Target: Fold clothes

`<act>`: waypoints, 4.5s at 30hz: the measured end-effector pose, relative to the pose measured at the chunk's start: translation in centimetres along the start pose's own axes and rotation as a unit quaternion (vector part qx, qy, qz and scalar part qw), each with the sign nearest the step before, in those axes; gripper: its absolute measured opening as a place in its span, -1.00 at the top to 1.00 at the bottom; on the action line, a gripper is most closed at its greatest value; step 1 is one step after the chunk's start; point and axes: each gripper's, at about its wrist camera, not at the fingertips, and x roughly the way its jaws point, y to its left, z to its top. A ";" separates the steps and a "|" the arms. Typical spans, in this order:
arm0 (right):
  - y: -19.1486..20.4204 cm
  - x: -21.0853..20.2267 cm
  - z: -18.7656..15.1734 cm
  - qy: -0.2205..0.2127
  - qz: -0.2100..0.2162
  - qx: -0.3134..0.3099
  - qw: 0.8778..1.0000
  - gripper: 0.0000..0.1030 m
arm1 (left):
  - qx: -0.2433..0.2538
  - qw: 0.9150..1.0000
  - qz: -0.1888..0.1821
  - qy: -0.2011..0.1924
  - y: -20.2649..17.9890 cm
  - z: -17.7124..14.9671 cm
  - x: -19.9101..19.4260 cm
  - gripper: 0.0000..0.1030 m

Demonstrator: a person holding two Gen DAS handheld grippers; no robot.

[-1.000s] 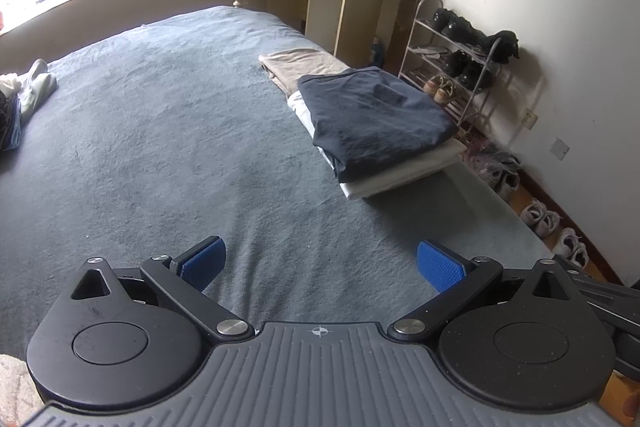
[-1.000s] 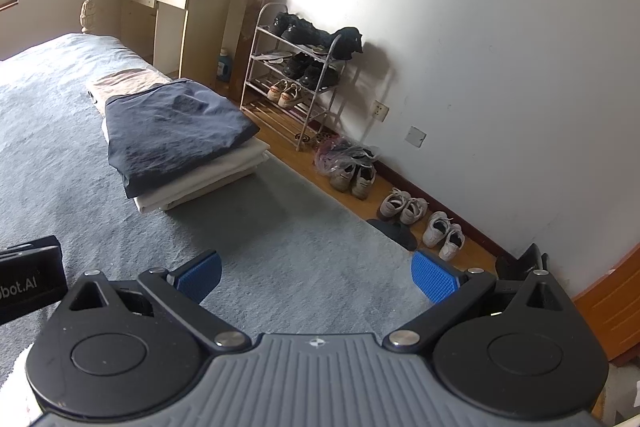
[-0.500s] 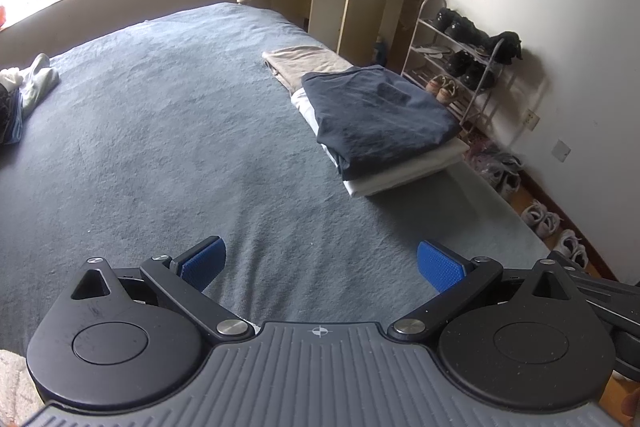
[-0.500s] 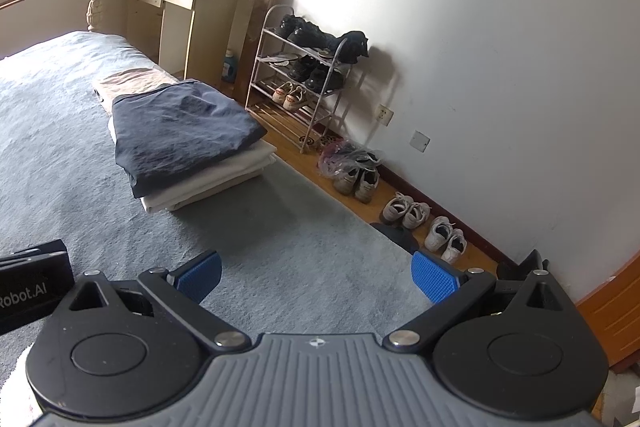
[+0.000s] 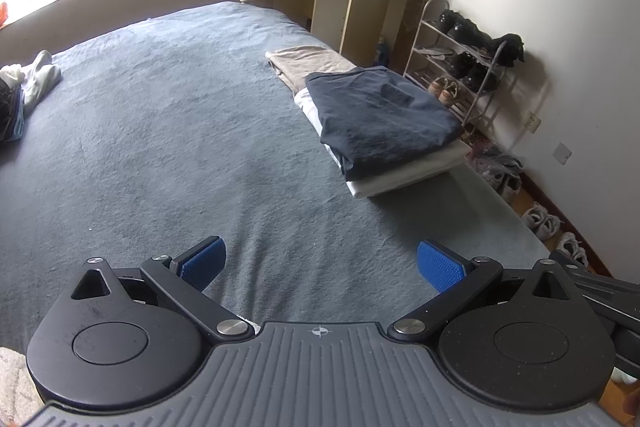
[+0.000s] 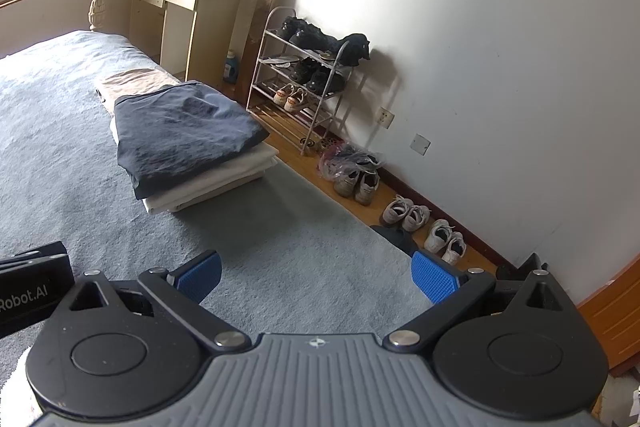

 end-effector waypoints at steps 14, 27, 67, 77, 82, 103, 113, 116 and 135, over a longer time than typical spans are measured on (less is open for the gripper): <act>0.2 0.0 -0.1 0.001 0.001 -0.002 1.000 -1.00 | -0.002 1.000 0.003 0.003 0.2 0.1 0.2 -1.00; 0.4 0.1 -0.1 0.002 0.001 -0.001 1.000 -1.00 | -0.003 1.000 0.006 0.005 0.4 0.2 0.3 -1.00; 1.3 0.4 0.4 0.002 0.007 -0.013 1.000 -1.00 | -0.012 1.000 0.015 0.010 1.1 0.2 0.7 -1.00; 1.3 0.3 0.2 0.002 0.007 -0.011 1.000 -1.00 | -0.013 1.000 0.016 0.011 1.2 0.1 0.7 -1.00; 1.3 0.3 0.2 0.002 0.006 -0.011 1.000 -1.00 | -0.013 1.000 0.016 0.011 1.3 0.1 0.7 -1.00; 1.6 0.2 0.3 0.001 0.008 -0.012 1.000 -1.00 | -0.018 1.000 0.018 0.012 1.5 0.3 0.9 -1.00; 1.6 0.1 0.4 0.000 0.008 -0.013 1.000 -1.00 | -0.018 1.000 0.019 0.013 1.6 0.3 0.8 -1.00; 1.6 0.1 0.5 0.001 0.008 -0.013 1.000 -1.00 | -0.018 1.000 0.019 0.014 1.6 0.3 0.8 -1.00; 1.7 0.2 0.5 0.001 0.007 -0.015 1.000 -1.00 | -0.020 1.000 0.018 0.016 1.8 0.2 0.8 -1.00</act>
